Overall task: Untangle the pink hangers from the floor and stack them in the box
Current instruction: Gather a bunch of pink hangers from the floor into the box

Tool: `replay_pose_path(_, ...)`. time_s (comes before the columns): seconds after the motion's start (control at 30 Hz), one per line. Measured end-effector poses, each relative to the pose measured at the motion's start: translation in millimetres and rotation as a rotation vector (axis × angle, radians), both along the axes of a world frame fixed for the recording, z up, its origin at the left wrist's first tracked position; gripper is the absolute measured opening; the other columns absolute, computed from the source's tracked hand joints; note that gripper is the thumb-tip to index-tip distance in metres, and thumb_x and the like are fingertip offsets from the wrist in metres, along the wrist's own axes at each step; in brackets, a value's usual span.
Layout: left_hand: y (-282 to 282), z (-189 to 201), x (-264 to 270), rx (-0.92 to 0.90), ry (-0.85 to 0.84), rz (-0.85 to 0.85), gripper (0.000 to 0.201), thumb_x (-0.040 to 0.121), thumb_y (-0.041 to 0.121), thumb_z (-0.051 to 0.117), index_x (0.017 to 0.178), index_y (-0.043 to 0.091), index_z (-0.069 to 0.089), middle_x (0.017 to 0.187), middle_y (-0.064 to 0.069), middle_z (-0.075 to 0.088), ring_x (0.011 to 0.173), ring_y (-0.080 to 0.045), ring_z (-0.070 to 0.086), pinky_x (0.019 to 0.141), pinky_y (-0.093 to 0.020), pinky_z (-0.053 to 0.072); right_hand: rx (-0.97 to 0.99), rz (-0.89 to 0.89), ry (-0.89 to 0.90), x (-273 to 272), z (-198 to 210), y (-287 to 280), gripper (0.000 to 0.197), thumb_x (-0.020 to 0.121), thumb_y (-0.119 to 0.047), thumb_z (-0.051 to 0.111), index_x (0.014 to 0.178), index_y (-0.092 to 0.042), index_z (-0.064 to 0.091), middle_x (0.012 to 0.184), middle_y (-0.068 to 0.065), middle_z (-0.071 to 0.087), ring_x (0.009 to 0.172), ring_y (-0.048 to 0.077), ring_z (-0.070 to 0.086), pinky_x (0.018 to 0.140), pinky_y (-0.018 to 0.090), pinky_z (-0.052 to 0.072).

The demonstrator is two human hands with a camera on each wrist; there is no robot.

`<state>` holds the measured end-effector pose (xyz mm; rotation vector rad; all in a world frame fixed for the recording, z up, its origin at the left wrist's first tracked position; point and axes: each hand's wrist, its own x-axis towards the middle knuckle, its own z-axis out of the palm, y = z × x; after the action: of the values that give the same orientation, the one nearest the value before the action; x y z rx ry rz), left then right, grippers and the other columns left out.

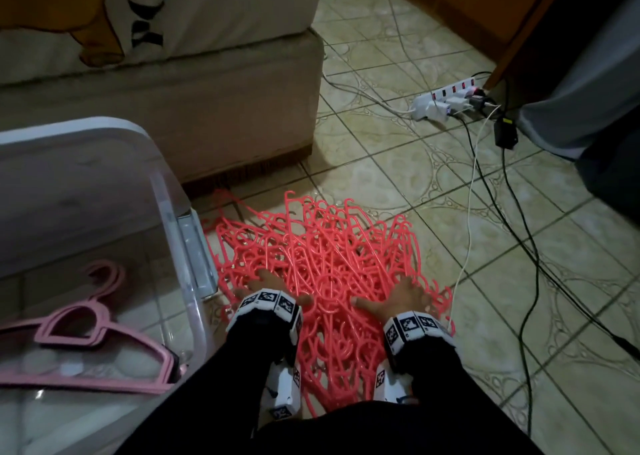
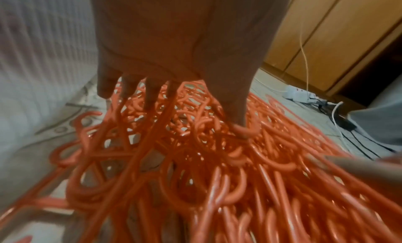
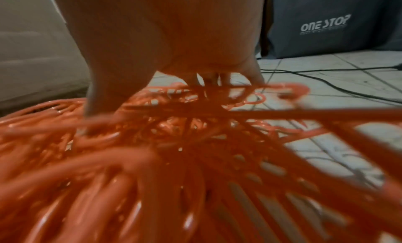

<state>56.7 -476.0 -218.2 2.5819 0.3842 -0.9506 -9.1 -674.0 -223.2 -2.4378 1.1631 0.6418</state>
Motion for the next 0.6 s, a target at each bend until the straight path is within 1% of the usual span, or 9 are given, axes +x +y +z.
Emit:
replay_pose_path(0.07, 2, 1, -3, 0.051, -0.033, -0.067, 0.111, 0.068, 0.062, 0.074, 0.142, -0.003, 0.022, 0.145, -0.026, 0.032, 0.134, -0.039, 0.034, 0.11, -0.05, 0.031, -0.089, 0.083, -0.048, 3, 1, 6, 0.132, 0.051, -0.083, 0.064, 0.147, -0.01, 0.012, 0.154, 0.018, 0.019, 0.142, 0.036, 0.015, 0.111, 0.061, 0.014)
replay_pose_path(0.1, 3, -4, -3, 0.059, -0.041, -0.091, 0.111, 0.069, 0.062, 0.072, 0.142, -0.003, 0.021, 0.146, -0.026, 0.03, 0.136, -0.039, 0.031, 0.111, -0.05, 0.029, -0.12, 0.13, -0.078, 4, 1, 9, 0.128, 0.053, -0.084, 0.061, 0.147, -0.01, 0.014, 0.153, 0.017, 0.021, 0.142, 0.035, 0.017, 0.11, 0.061, 0.013)
replay_pose_path(0.13, 4, 1, -4, 0.06, -0.036, -0.092, 0.109, 0.071, 0.061, 0.071, 0.143, -0.003, 0.019, 0.148, -0.026, 0.028, 0.138, -0.039, 0.028, 0.112, -0.051, 0.027, -0.132, 0.17, -0.098, 5, 1, 13, 0.125, 0.056, -0.084, 0.059, 0.146, -0.01, 0.015, 0.154, 0.016, 0.021, 0.142, 0.034, 0.018, 0.11, 0.061, 0.013)
replay_pose_path(0.2, 3, 4, -2, 0.01, -0.015, -0.013, 0.102, 0.078, 0.058, 0.066, 0.146, 0.0, 0.017, 0.152, -0.025, 0.022, 0.141, -0.039, 0.02, 0.113, -0.051, 0.024, -0.081, 0.194, -0.105, 8, 0, 19, 0.119, 0.062, -0.08, 0.059, 0.147, -0.01, 0.013, 0.155, 0.016, 0.018, 0.142, 0.034, 0.016, 0.11, 0.06, 0.015)
replay_pose_path(0.3, -4, 7, 1, -0.142, -0.019, 0.189, 0.094, 0.084, 0.057, 0.056, 0.149, 0.004, 0.014, 0.155, -0.023, 0.016, 0.143, -0.039, 0.016, 0.114, -0.051, 0.021, 0.072, 0.14, -0.139, 11, -2, 24, 0.11, 0.072, -0.063, 0.066, 0.148, -0.007, 0.011, 0.155, 0.015, 0.015, 0.142, 0.035, 0.014, 0.113, 0.052, 0.023)
replay_pose_path(0.37, -8, 7, 2, -0.222, -0.01, 0.25, 0.104, 0.08, 0.061, 0.061, 0.15, 0.006, 0.008, 0.156, -0.023, 0.01, 0.142, -0.041, 0.017, 0.111, -0.052, 0.022, 0.151, 0.097, -0.157, 12, 0, 24, 0.108, 0.073, -0.059, 0.068, 0.148, -0.007, 0.009, 0.155, 0.015, 0.013, 0.142, 0.035, 0.013, 0.114, 0.05, 0.022)
replay_pose_path(0.47, -10, 3, 2, -0.198, 0.033, 0.185, 0.124, 0.069, 0.063, 0.072, 0.151, 0.006, -0.001, 0.156, -0.026, 0.002, 0.142, -0.044, 0.016, 0.11, -0.054, 0.026, 0.262, 0.007, -0.16, 17, 4, 23, 0.117, 0.068, -0.061, 0.071, 0.149, -0.009, 0.005, 0.156, 0.016, 0.009, 0.143, 0.036, 0.012, 0.115, 0.051, 0.02)
replay_pose_path(0.53, -11, -5, 2, -0.206, 0.031, 0.206, 0.126, 0.065, 0.057, 0.078, 0.15, 0.008, 0.0, 0.154, -0.027, 0.008, 0.14, -0.044, 0.022, 0.108, -0.055, 0.03, 0.251, -0.019, -0.149, 19, 7, 24, 0.127, 0.061, -0.065, 0.074, 0.149, -0.008, 0.003, 0.156, 0.018, 0.009, 0.143, 0.037, 0.013, 0.115, 0.051, 0.02)
replay_pose_path(0.6, -11, -11, 3, -0.256, 0.034, 0.271, 0.129, 0.061, 0.052, 0.084, 0.149, 0.008, 0.0, 0.152, -0.027, 0.02, 0.135, -0.044, 0.032, 0.105, -0.055, 0.036, 0.175, 0.0, -0.126, 20, 8, 27, 0.131, 0.057, -0.061, 0.079, 0.148, -0.005, 0.004, 0.155, 0.02, 0.013, 0.143, 0.037, 0.015, 0.115, 0.049, 0.021)
